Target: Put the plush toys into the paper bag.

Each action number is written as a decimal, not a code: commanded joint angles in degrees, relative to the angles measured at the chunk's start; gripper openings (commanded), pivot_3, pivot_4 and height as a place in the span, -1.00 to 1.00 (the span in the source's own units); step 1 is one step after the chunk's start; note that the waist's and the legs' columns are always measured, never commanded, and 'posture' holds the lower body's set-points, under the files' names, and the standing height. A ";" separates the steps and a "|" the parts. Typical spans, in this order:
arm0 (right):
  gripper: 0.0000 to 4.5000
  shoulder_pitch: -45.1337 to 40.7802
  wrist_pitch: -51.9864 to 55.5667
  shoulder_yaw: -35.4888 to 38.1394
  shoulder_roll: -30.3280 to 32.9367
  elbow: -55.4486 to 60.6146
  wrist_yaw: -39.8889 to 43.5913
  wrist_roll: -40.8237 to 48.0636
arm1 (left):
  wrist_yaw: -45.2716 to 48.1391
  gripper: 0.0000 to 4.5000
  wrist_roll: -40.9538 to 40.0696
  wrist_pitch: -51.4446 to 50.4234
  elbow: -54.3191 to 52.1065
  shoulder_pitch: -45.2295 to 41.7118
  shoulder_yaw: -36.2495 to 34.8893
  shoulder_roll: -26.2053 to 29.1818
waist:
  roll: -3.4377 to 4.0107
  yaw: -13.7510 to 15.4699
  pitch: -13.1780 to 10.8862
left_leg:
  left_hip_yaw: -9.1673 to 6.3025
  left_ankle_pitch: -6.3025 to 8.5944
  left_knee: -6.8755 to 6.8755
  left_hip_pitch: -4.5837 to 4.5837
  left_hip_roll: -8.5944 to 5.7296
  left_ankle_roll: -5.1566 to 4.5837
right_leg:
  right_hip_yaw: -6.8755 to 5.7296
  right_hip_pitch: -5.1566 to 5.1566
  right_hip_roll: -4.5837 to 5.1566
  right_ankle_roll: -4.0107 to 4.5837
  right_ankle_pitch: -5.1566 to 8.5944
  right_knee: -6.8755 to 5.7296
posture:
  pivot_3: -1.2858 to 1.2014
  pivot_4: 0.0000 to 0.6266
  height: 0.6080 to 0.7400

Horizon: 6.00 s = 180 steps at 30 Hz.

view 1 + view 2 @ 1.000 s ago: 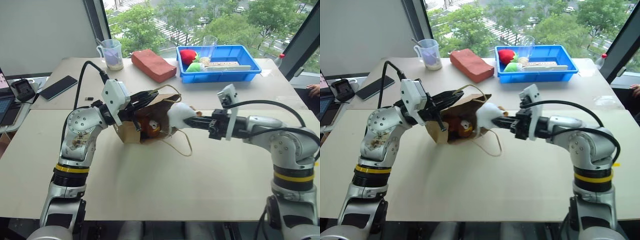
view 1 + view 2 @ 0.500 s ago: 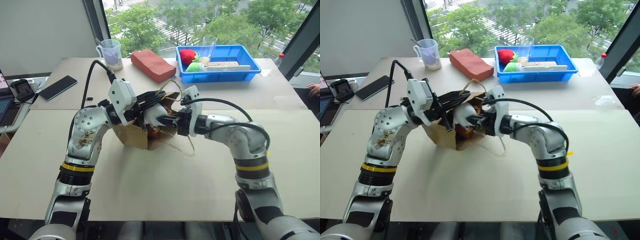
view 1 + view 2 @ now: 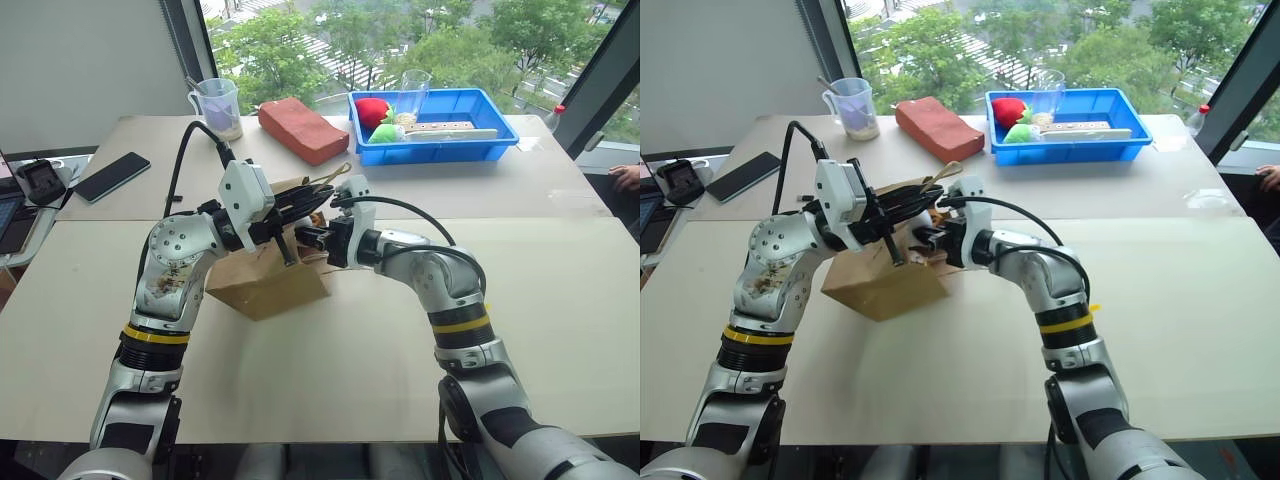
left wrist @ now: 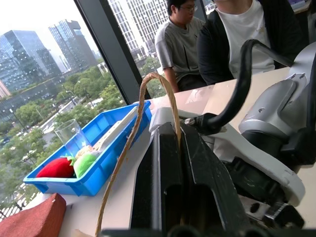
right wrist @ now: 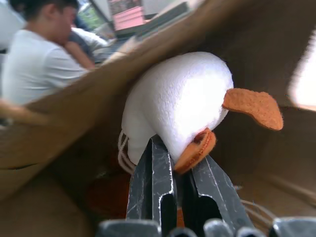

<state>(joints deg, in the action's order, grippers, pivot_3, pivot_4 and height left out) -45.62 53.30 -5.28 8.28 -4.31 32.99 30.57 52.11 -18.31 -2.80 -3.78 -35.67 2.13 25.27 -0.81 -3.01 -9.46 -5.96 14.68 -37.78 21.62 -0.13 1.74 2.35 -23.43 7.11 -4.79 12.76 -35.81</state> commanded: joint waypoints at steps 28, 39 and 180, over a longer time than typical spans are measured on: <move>0.86 4.39 -6.55 -11.30 3.09 7.55 10.46 -4.50 | 0.19 -1.00 -1.21 -1.25 -2.80 -0.35 -0.85 -0.63 | 0.00 0.08 0.00 | -0.01 -0.02 -0.01 0.04 0.00 0.03 | 0.00 -0.07 -0.01 0.00 0.00 -0.03 | 0.03 -0.52 1.00; 0.99 7.47 -6.82 -1.04 11.64 14.03 13.12 -1.11 | 0.53 -1.00 -1.10 -0.58 -2.60 0.44 -1.23 -0.22 | 0.00 0.68 0.00 | -0.01 -0.02 -0.02 0.05 0.00 0.03 | -0.01 -0.02 0.00 0.00 0.00 0.02 | 0.03 -0.52 1.00; 0.98 -5.82 -18.98 -6.61 23.03 12.75 14.45 -16.97 | -13.50 1.00 -8.41 -28.75 -25.38 21.63 -7.73 5.08 | -0.02 0.62 -0.01 | -0.01 -0.15 -0.07 0.48 0.00 0.21 | 0.03 -0.63 0.00 0.01 0.00 -0.14 | 0.03 -0.52 1.00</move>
<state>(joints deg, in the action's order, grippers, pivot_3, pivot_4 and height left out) -49.64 36.25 -12.71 31.41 7.66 47.29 14.07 39.76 -27.85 -33.36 -28.34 -13.52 -6.86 30.83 -0.83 -2.39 -9.47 -5.96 14.53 -37.86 22.11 -0.13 1.96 2.39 -24.06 7.11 -4.77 12.75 -35.93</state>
